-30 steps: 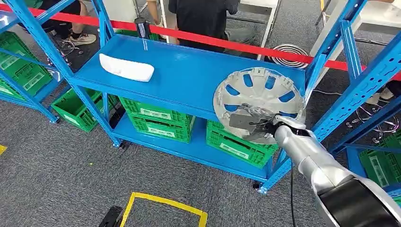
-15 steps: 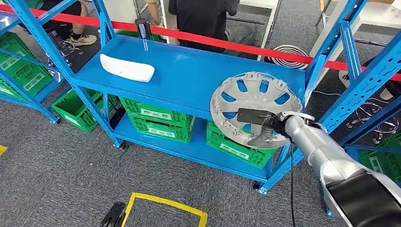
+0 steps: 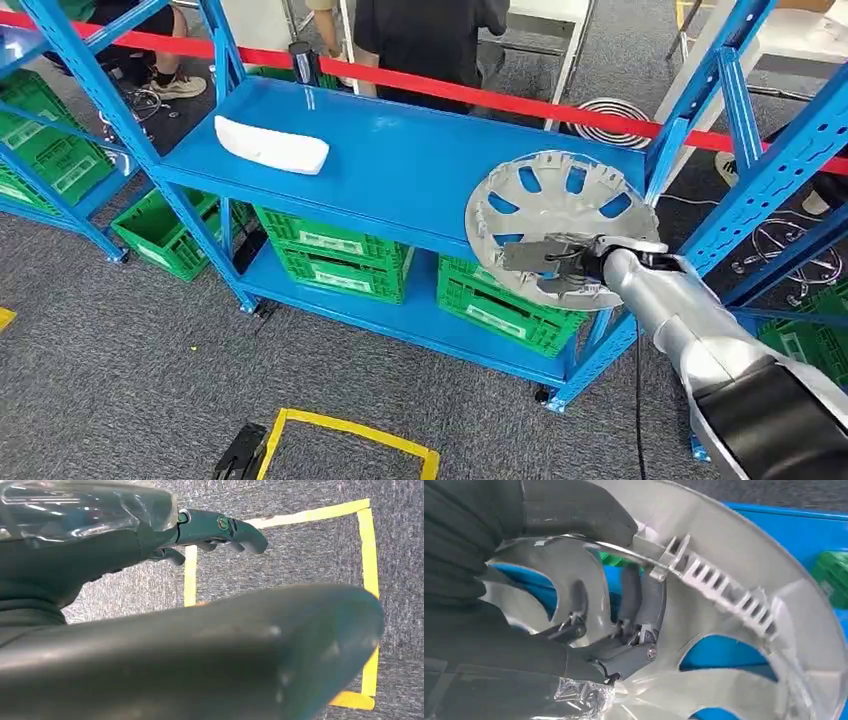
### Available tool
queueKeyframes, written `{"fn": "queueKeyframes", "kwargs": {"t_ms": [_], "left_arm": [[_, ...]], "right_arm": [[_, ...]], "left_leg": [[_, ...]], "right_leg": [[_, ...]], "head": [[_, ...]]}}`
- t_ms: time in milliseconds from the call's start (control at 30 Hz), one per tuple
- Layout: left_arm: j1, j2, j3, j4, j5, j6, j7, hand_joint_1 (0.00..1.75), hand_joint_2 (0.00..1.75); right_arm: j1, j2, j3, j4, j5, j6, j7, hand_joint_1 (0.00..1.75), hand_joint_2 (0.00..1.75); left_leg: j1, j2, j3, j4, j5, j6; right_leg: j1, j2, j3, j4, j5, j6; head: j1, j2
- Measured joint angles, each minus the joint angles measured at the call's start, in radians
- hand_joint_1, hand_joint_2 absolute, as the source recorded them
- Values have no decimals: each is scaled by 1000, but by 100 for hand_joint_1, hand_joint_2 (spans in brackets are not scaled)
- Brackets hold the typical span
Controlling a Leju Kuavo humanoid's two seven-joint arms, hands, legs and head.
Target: Take the parts from the cabinet and place them on the table.
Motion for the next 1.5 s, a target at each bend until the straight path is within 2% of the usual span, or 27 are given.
{"fn": "queueKeyframes", "kwargs": {"t_ms": [300,733,867,967,1100,1167,1267,1400,1500], "left_arm": [[0,-5,-1,0,10,10,-5,0,0],[0,-7,-2,0,11,12,-6,0,0],[0,-10,-2,0,18,20,-14,0,0],[2,-12,-2,0,29,33,-32,0,0],[10,-16,-2,0,47,89,-94,0,0],[19,-19,-2,0,53,106,-114,0,0],[31,-23,-2,0,53,113,-131,0,0],[33,-27,-2,0,52,137,-155,0,0],[34,-29,0,0,53,148,-172,0,0]], "right_arm": [[7,-4,86,2,43,-26,-12,175,175],[7,-8,114,2,55,-34,-12,175,175],[16,-8,141,2,90,-89,-6,175,175],[31,-8,142,3,47,-149,-4,175,175],[80,-3,85,3,-91,-288,-36,175,175],[116,6,29,-3,-173,-378,-85,175,175],[170,21,-52,-32,-244,-468,-153,175,175],[220,25,-140,-95,-342,-495,-238,175,175],[260,26,-209,-178,-421,-485,-289,175,175]], "left_leg": [[0,-1,3,0,-1,2],[-1,-1,5,0,-1,2],[-1,-1,7,0,-2,3],[-1,0,6,0,-2,3],[-1,0,5,0,-2,4],[-1,0,5,0,-2,4],[-1,0,4,0,-2,4],[0,1,3,0,-5,2],[0,1,3,0,-6,2]], "right_leg": [[-1,-1,4,0,-1,2],[-1,-1,5,0,-2,2],[-1,-1,6,0,-2,2],[-1,-1,7,0,-2,2],[-1,0,7,0,-1,2],[-1,-1,6,0,-1,2],[0,-1,5,0,-1,3],[0,1,4,0,-1,3],[0,3,3,0,-2,3]], "head": [[0,0],[0,0],[0,0],[0,0],[0,0],[0,0],[0,0],[0,0],[0,0]]}}
